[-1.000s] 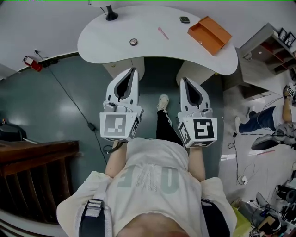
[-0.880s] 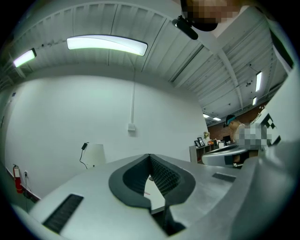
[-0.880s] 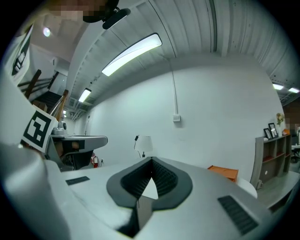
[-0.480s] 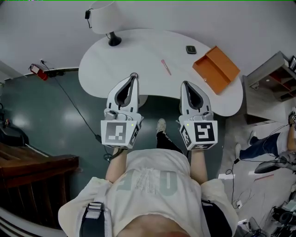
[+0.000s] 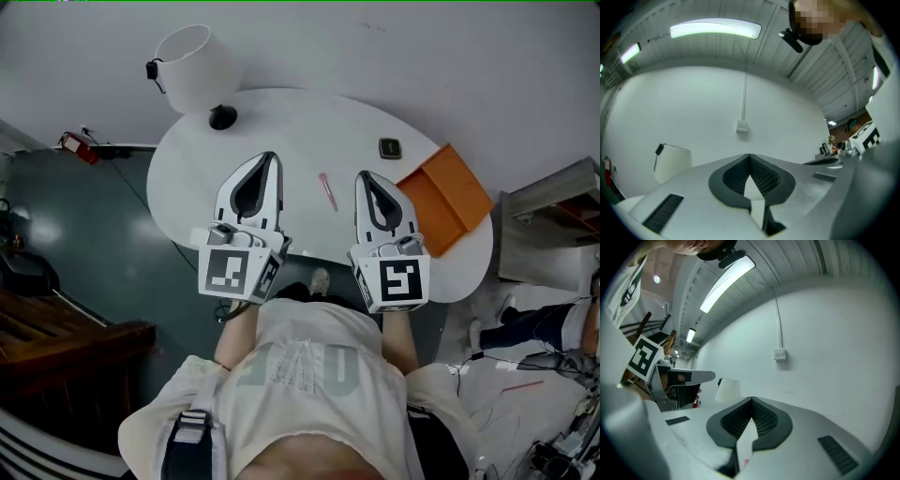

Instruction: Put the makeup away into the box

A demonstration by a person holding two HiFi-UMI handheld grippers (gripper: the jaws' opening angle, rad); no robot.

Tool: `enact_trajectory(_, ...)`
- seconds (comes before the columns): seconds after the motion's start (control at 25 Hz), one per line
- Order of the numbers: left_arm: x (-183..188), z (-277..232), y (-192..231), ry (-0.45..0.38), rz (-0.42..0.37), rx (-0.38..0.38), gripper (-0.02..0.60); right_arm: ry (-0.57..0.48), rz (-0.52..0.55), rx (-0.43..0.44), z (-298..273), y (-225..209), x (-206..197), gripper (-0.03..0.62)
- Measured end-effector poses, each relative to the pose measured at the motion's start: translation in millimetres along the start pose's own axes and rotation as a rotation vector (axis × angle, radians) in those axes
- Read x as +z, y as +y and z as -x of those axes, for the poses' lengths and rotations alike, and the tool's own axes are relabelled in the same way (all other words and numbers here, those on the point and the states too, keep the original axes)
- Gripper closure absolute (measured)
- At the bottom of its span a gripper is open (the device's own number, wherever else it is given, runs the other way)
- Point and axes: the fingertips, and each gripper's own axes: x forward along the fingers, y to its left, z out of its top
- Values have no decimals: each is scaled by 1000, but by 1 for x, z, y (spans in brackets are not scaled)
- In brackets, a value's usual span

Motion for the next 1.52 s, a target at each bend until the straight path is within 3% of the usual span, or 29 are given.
enact_trajectory(0.12,-9,-22,0,26,40,-24,575,4,-30,10,-18,-11,-5,594)
enact_trajectory(0.32,-17,-46,6,52,4,-33,574,3,-63,16,-34,-24,-5,595)
enact_trajectory(0.56,-18,-66,7,61,-54,-65,575,-16,-71,-44,-44,-42,1,594)
enact_trajectory(0.76,-18,-76,16,58,-44,-58,574,-21,-81,-71,-53,-47,2,594)
enact_trajectory(0.96,-16,-78,20,46,-51,-68,574,-19,-72,-36,-61,-42,2,594)
enact_trajectory(1.0,-20,-79,19,68,-55,-87,568,-19,-71,-29,-63,-40,2,594)
enact_trajectory(1.08,-32,-80,21,130,-44,-126,467,-16,-72,-15,-67,-36,0,594)
enact_trajectory(1.2,-52,-78,33,210,-39,-141,403,-9,-78,11,-73,-29,-3,594)
enact_trajectory(1.28,-74,-72,41,306,-44,-165,337,-1,-84,25,-75,-23,-6,595)
enact_trajectory(1.4,-114,-58,54,449,-26,-186,322,11,-86,49,-80,-14,-10,594)
enact_trajectory(1.52,-159,-36,73,569,-4,-135,321,26,-78,67,-85,-6,-13,594)
